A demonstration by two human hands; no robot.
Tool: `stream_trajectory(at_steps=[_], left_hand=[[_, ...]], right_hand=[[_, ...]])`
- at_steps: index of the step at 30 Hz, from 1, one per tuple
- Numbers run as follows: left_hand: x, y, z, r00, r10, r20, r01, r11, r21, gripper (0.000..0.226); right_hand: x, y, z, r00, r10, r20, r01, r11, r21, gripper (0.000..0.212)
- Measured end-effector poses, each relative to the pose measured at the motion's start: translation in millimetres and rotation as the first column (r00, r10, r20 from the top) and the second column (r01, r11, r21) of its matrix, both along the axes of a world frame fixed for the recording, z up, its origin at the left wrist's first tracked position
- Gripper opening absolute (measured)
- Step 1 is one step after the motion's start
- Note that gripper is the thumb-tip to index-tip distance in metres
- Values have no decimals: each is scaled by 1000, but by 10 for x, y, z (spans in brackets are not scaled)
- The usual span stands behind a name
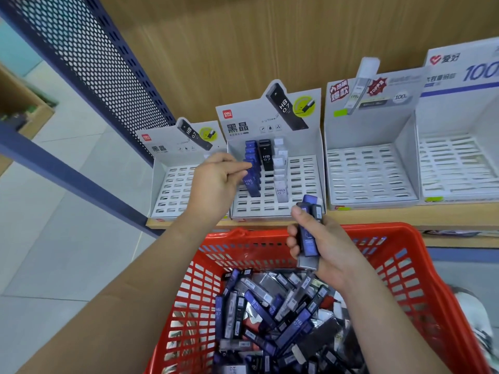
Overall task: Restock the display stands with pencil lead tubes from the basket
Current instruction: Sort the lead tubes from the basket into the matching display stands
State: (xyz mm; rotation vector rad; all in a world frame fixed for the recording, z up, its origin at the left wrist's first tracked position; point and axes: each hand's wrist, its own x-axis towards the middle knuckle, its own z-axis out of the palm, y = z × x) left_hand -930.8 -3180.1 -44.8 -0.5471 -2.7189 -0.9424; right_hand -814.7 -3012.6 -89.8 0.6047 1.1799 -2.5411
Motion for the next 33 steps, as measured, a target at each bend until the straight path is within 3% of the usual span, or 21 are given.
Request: stream_trajectory(at_steps=[5, 8, 10, 13, 15, 19, 21, 24, 28, 29, 31, 33], left_hand=[[-12, 57, -91, 998, 52, -21, -53, 997, -51, 14], [18, 69, -99, 990, 65, -123, -81, 988, -130, 16], [143, 111, -36, 986, 80, -150, -94, 992, -87, 19], [467, 252, 114, 987, -39, 156, 29, 998, 62, 10], [646, 348, 147, 952, -116, 284, 102, 993, 64, 14], [733, 389, 120, 924, -25, 381, 0, 998, 66, 26], [726, 369, 148, 879, -18, 476, -59, 988, 145, 23], [738, 344, 208, 791, -47, 610, -265, 872, 411, 18], [715, 219, 297, 791, 0, 612, -500, 576, 646, 17], [698, 177, 314, 809, 22, 587, -494, 565, 660, 17], [683, 112, 332, 851, 55, 522, -435, 632, 641, 17], [699, 95, 318, 881, 54, 470, -364, 712, 601, 19]], right_hand=[[-8, -4, 40, 999, 27, -43, -25, 999, 39, 28], [-18, -12, 56, 998, 43, -56, -38, 995, 94, 27], [-21, -29, 74, 995, 67, -75, -54, 985, 165, 22], [-38, -67, 127, 987, 111, -119, -69, 949, 307, 20], [-60, -99, 162, 977, 142, -157, -69, 916, 396, 22], [-60, -151, 210, 951, 233, -202, -85, 828, 555, 31], [-53, -173, 231, 935, 275, -224, -95, 802, 590, 28], [-44, -156, 217, 929, 288, -234, -112, 819, 563, 20], [0, -102, 190, 954, 250, -167, -150, 876, 458, 20], [10, -98, 200, 972, 192, -133, -132, 921, 366, 19], [16, -95, 226, 994, 77, -81, -62, 983, 174, 22], [-1, -98, 258, 999, 36, -40, -32, 994, 101, 27]])
